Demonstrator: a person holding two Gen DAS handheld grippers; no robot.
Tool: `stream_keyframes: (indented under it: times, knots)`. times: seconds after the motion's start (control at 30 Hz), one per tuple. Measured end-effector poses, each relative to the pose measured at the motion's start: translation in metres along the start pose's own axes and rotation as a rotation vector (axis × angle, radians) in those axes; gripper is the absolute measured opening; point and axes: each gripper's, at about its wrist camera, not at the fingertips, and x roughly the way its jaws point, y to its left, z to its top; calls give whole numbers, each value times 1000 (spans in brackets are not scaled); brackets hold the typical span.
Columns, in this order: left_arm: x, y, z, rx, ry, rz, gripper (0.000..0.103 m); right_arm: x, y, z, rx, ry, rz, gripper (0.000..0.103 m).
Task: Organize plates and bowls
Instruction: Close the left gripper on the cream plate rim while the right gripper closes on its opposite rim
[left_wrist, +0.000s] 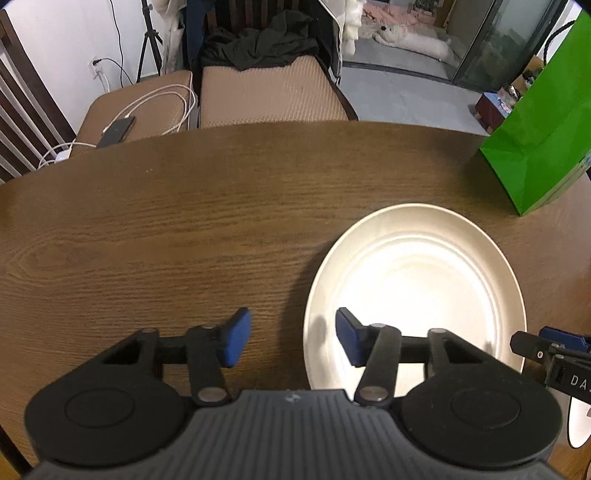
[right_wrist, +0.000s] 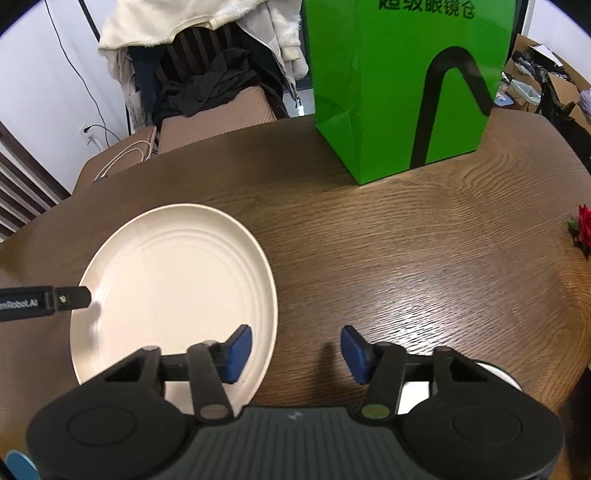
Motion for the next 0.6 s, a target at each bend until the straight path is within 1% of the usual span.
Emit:
stream_keyframes:
  times: [0.07,0.1,0.13,0.2,0.23,0.3,0.33,0.4,0.5,0.6]
  knots:
    - [3,0,-1,2,6,2,45,4,2,0,2,6,3,45]
    - [4,1,-1,2,10,1,39,6,2,0,3,8,4,43]
    - [6,1,-2,2,14,-1,34,8,3,0,5,12,6,39]
    - [7,1,-2,1,15,-10,31,10,5,0,3,17,12,31]
    - [7,1,-2,-1,11,-16,23,12,6,0,5,20,16,29]
    - [6,-1,-4,3,1,-31,12,13,6,0,3,21,13,29]
    - [6,-3,-5,9,-2,-32,10,14,7,0,2,22,8,29]
    - [6,-5,-5,12,-9,-29,10,16,7,0,8,22,19,27]
    - [7,-4,-6,6,-12,-38,10,17,8,0,8,24,37,19]
    - [6,-5,-6,20,-21,-31,10,17,9,0,3,27,35,18]
